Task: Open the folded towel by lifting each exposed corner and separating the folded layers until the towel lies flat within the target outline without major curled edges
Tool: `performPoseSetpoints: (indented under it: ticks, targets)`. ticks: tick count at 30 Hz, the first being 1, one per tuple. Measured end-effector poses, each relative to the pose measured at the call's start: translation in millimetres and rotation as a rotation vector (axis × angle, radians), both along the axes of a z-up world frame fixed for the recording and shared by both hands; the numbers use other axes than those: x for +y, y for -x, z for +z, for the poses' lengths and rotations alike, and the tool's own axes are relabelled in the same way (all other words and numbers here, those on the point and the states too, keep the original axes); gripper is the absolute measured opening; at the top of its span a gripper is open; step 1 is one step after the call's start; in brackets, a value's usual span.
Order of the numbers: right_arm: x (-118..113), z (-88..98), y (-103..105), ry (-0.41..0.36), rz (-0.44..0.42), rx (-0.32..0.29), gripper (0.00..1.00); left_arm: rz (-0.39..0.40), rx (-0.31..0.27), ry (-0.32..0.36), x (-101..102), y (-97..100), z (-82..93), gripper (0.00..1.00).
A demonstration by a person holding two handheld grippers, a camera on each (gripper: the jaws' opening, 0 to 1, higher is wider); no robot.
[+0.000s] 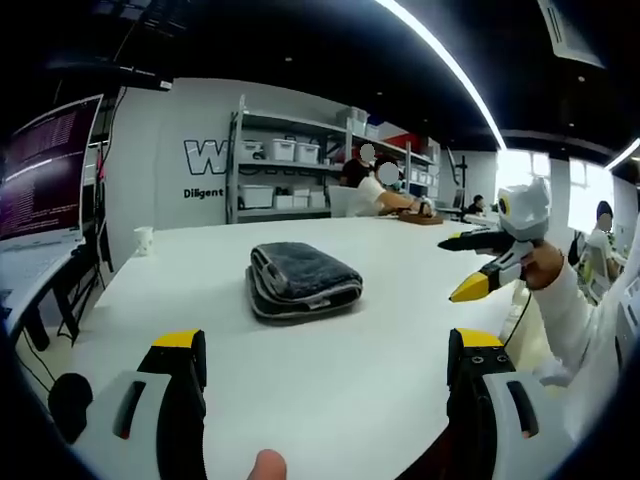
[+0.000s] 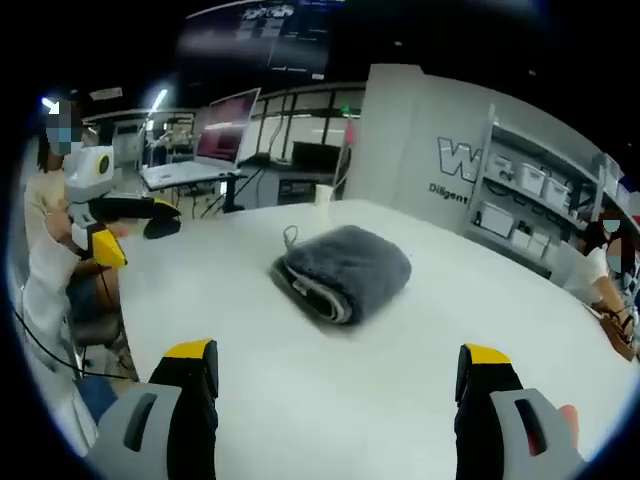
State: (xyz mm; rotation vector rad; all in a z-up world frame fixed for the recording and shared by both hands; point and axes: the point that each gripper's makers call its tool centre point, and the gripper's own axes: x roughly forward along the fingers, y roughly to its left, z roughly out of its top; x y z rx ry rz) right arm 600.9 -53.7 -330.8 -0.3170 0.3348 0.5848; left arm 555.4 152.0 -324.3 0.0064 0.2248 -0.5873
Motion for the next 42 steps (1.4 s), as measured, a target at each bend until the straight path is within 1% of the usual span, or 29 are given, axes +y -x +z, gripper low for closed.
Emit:
performPoseSetpoints:
  ticks: [2,6,11,15,18,21,23,26,27,30,33,35,38,42]
  targets:
    - [8,0.7,-10,0.017,-0.003,-0.002,0.99,-0.001,0.003,0.000,0,-1.5,-2.4,1.00]
    - [19,-1.2,-23,0.059,0.000,0.005,0.99,-0.011,0.004,0.013,-1,-3.4,-2.6,1.00]
    - [37,-0.3,-40,0.129,0.010,-0.023,0.99,-0.001,0.001,0.015,3,-4.8,-3.2,1.00]
    - [56,-2.0,-57,0.137,0.020,-0.029,0.97,0.007,-0.001,0.014,9,-4.2,-4.1,1.00]
    - [74,-7.6,-71,0.183,0.032,-0.048,0.96,0.004,0.002,0.013,13,-2.7,-5.0,1.00]
    - [89,-9.0,-82,0.192,0.034,-0.064,0.95,0.006,0.000,0.017,17,-2.5,-5.2,1.00]
    - [105,-4.7,-90,0.147,0.052,-0.089,0.98,0.006,0.002,0.026,19,-2.3,-5.7,1.00]
    - [121,-8.3,-99,0.142,0.061,-0.089,0.98,-0.011,-0.001,0.041,17,-1.4,-5.6,1.00]
    - [122,-8.9,-100,0.146,0.059,-0.089,0.97,-0.013,-0.001,0.045,17,-1.4,-5.3,1.00]
    - [129,-15.4,-112,0.177,0.039,-0.098,0.91,-0.024,-0.009,0.059,18,-1.7,-3.2,1.00]
    - [137,-20.4,-121,0.194,0.035,-0.117,0.86,-0.028,-0.019,0.070,20,-1.5,-1.9,1.00]
    - [139,-26.2,-126,0.233,0.024,-0.121,0.82,-0.031,-0.018,0.078,22,-0.8,-1.6,1.00]
    - [142,-31.7,-131,0.265,0.018,-0.133,0.77,-0.033,-0.033,0.092,24,1.0,0.4,1.00]
    - [144,-35.5,-136,0.300,0.008,-0.147,0.69,-0.039,-0.032,0.098,25,2.8,0.0,1.00]
